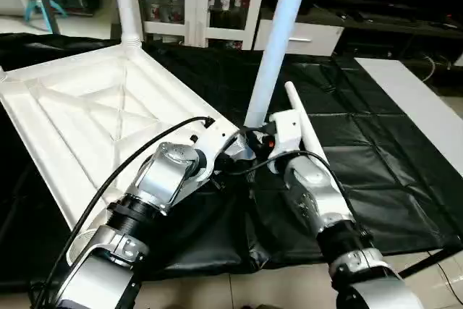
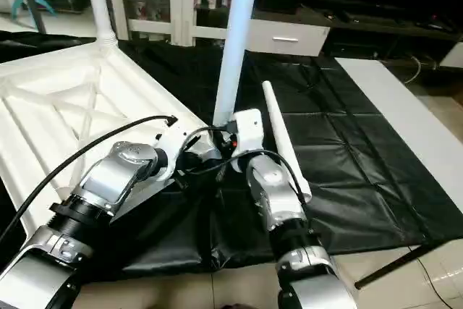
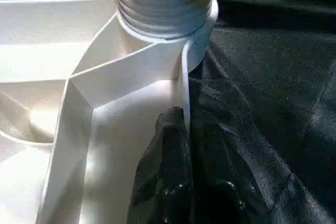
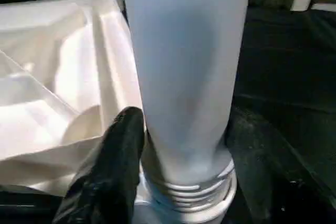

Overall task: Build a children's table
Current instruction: Rotate leg to tighten

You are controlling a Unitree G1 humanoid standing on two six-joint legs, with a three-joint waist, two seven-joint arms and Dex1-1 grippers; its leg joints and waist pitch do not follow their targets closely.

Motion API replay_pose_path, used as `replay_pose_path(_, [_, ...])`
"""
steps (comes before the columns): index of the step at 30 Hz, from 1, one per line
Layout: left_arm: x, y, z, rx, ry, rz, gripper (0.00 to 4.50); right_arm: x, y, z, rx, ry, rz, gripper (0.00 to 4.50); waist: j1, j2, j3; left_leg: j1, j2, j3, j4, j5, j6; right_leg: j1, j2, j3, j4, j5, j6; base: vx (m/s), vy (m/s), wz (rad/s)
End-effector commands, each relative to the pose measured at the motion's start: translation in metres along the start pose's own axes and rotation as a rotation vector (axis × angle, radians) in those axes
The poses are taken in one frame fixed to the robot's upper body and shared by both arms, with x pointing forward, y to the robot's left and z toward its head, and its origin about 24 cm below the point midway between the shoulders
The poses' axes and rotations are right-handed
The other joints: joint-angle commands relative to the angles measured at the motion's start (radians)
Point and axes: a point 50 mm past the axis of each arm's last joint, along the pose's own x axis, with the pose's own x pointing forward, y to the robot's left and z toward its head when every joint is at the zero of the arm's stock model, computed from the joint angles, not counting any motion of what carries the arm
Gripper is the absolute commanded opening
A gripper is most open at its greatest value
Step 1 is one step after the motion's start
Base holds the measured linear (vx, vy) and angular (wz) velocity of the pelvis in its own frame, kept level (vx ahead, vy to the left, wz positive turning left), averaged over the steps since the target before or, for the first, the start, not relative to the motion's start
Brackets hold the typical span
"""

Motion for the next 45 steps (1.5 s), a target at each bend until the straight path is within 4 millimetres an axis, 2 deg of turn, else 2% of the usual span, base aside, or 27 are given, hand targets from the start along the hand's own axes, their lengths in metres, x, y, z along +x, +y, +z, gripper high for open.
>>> replay_pose_path(1, [0.001, -0.013, 0.021, 0.074, -0.098, -0.085, 0.0, -0.001, 0.016, -0.009, 0.029, 0.047, 0.13, 2.88, 0.008, 0.02, -0.055, -0.002, 0.015, 0.006, -0.092, -0.361, -0.007, 0.042, -0.043, 0.037, -0.069, -0.368, -0.146, 0.0, 0.0, 0.0])
replay_pose_path(6, [-0.001, -0.014, 0.016, 0.099, -0.091, -0.112, 0.0, -0.011, 0.005, 0.002, -0.008, 0.018, 0.166, 3.28, 0.024, 0.022, -0.055, -0.001, 0.019, 0.011, -0.093, -0.308, 0.001, 0.042, -0.043, 0.04, -0.064, -0.324, -0.162, 0.0, 0.0, 0.0])
replay_pose_path(7, [-0.004, -0.014, 0.012, 0.125, -0.091, -0.135, 0.0, -0.022, -0.009, 0.012, -0.051, 0.002, 0.173, 3.28, 0.026, 0.023, -0.056, -0.002, 0.019, 0.011, -0.094, -0.302, -0.001, 0.044, -0.042, 0.04, -0.063, -0.319, -0.163, 0.0, 0.0, 0.0])
replay_pose_path(8, [-0.004, -0.014, 0.012, 0.125, -0.091, -0.135, 0.0, -0.022, -0.009, 0.012, -0.051, 0.002, 0.173, 3.31, 0.033, 0.022, -0.058, 0.0, 0.02, 0.013, -0.093, -0.277, 0.002, 0.047, -0.041, 0.04, -0.06, -0.286, -0.164, 0.0, 0.0, 0.0])
replay_pose_path(9, [-0.005, -0.014, 0.01, 0.135, -0.089, -0.144, 0.0, -0.028, -0.014, 0.016, -0.07, -0.001, 0.178, 3.37, 0.034, 0.023, -0.058, 0.002, 0.02, 0.015, -0.092, -0.262, 0.005, 0.043, -0.039, 0.041, -0.057, -0.259, -0.178, 0.0, 0.0, 0.0])
replay_pose_path(10, [-0.007, -0.014, 0.007, 0.159, -0.103, -0.168, 0.0, -0.041, -0.025, 0.024, -0.099, 0.004, 0.224, 3.49, 0.036, 0.021, -0.057, 0.001, 0.02, 0.017, -0.091, -0.254, 0.007, 0.045, -0.039, 0.042, -0.056, -0.247, -0.181, 0.0, 0.0, 0.0])
replay_pose_path(11, [-0.009, -0.014, 0.007, 0.179, -0.113, -0.171, 0.0, -0.048, -0.028, 0.027, -0.111, 0.015, 0.253, 3.69, 0.045, 0.021, -0.058, 0.003, 0.022, 0.021, -0.087, -0.214, 0.026, 0.047, -0.038, 0.045, -0.049, -0.195, -0.192, 0.0, 0.0, 0.0])
replay_pose_path(12, [-0.009, -0.014, 0.007, 0.179, -0.113, -0.171, 0.0, -0.048, -0.028, 0.027, -0.111, 0.015, 0.253, 3.71, 0.047, 0.019, -0.059, -0.001, 0.021, 0.021, -0.087, -0.2, 0.031, 0.053, -0.037, 0.045, -0.046, -0.183, -0.192, 0.0, 0.0, 0.0])
replay_pose_path(13, [-0.011, -0.012, 0.005, 0.17, -0.115, -0.159, 0.0, -0.057, -0.033, 0.03, -0.135, 0.035, 0.296, 3.73, 0.054, 0.02, -0.061, -0.001, 0.02, 0.023, -0.086, -0.171, 0.04, 0.054, -0.037, 0.046, -0.043, -0.163, -0.194, 0.0, 0.0, 0.0])
replay_pose_path(14, [-0.012, -0.01, 0.003, 0.141, -0.106, -0.145, 0.45, -0.064, -0.036, 0.031, -0.151, 0.052, 0.326, 4.0, 0.054, 0.019, -0.06, -0.001, 0.02, 0.024, -0.085, -0.164, 0.043, 0.054, -0.036, 0.047, -0.043, -0.155, -0.195, 0.0, 0.0, 0.0])
replay_pose_path(15, [-0.015, -0.007, 0.0, 0.134, -0.089, -0.142, 0.45, -0.07, -0.04, 0.033, -0.159, 0.06, 0.345, 4.0, 0.056, 0.017, -0.059, -0.004, 0.02, 0.024, -0.086, -0.163, 0.047, 0.058, -0.038, 0.047, -0.042, -0.164, -0.195, 0.0, 0.0, 0.0])
replay_pose_path(16, [-0.017, -0.006, -0.002, 0.134, -0.078, -0.142, 0.57, -0.075, -0.042, 0.035, -0.162, 0.067, 0.356, 4.08, 0.056, 0.014, -0.056, -0.008, 0.02, 0.024, -0.089, -0.18, 0.045, 0.057, -0.039, 0.047, -0.048, -0.214, -0.185, 0.0, 0.0, 0.0])
replay_pose_path(17, [-0.02, -0.005, -0.004, 0.145, -0.07, -0.148, 0.57, -0.079, -0.045, 0.037, -0.165, 0.069, 0.362, 4.13, 0.057, 0.015, -0.057, -0.008, 0.02, 0.024, -0.089, -0.191, 0.042, 0.058, -0.04, 0.046, -0.051, -0.243, -0.176, 0.0, 0.0, 0.0])
replay_pose_path(18, [-0.021, -0.005, -0.005, 0.15, -0.067, -0.153, 0.63, -0.081, -0.047, 0.038, -0.168, 0.072, 0.363, 4.17, 0.057, 0.015, -0.057, -0.005, 0.021, 0.024, -0.089, -0.207, 0.036, 0.053, -0.043, 0.048, -0.054, -0.282, -0.168, 0.0, 0.0, 0.0])
replay_pose_path(19, [-0.026, -0.004, -0.008, 0.17, -0.06, -0.159, 0.77, -0.088, -0.051, 0.04, -0.17, 0.085, 0.372, 4.34, 0.055, 0.013, -0.056, -0.008, 0.022, 0.022, -0.091, -0.217, 0.03, 0.055, -0.042, 0.047, -0.056, -0.308, -0.159, 0.0, 0.0, 0.0])
replay_pose_path(20, [-0.028, -0.004, -0.008, 0.172, -0.063, -0.163, 0.92, -0.089, -0.051, 0.04, -0.169, 0.09, 0.376, 4.44, 0.055, 0.013, -0.055, -0.006, 0.022, 0.022, -0.091, -0.22, 0.028, 0.053, -0.042, 0.048, -0.058, -0.314, -0.155, 0.0, 0.0, 0.0])
replay_pose_path(26, [-0.035, 0.0, -0.01, 0.184, -0.059, -0.166, 0.92, -0.093, -0.051, 0.041, -0.147, 0.108, 0.395, 4.44, 0.055, 0.012, -0.056, -0.001, 0.022, 0.025, -0.088, -0.213, 0.026, 0.045, -0.039, 0.05, -0.056, -0.302, -0.163, 0.0, 0.0, 0.0])
replay_pose_path(32, [-0.038, 0.002, -0.014, 0.188, -0.036, -0.166, 0.92, -0.092, -0.05, 0.042, -0.148, 0.109, 0.396, 4.44, 0.056, 0.012, -0.059, -0.001, 0.019, 0.028, -0.085, -0.172, 0.029, 0.05, -0.038, 0.05, -0.047, -0.242, -0.18, 0.0, 0.0, 0.0])
replay_pose_path(37, [-0.036, -0.002, -0.024, 0.175, 0.02, -0.181, 0.92, -0.089, -0.05, 0.046, -0.151, 0.098, 0.387, 4.44, 0.057, 0.012, -0.058, -0.002, 0.019, 0.027, -0.086, -0.177, 0.025, 0.05, -0.037, 0.049, -0.049, -0.266, -0.171, 0.0, 0.0, 0.0])
replay_pose_path(41, [-0.033, -0.005, -0.029, 0.166, 0.043, -0.188, 0.53, -0.088, -0.051, 0.047, -0.155, 0.09, 0.376, 4.5, 0.056, 0.013, -0.058, -0.001, 0.018, 0.027, -0.085, -0.19, 0.02, 0.049, -0.037, 0.049, -0.052, -0.293, -0.16, 0.0, 0.0, 0.0])
replay_pose_path(45, [-0.031, -0.006, -0.029, 0.172, 0.034, -0.189, 0.26, -0.087, -0.052, 0.05, -0.156, 0.076, 0.362, 4.5, 0.056, 0.013, -0.059, -0.001, 0.018, 0.027, -0.084, -0.17, 0.021, 0.05, -0.036, 0.049, -0.048, -0.259, -0.168, 0.0, 0.0, 0.0])
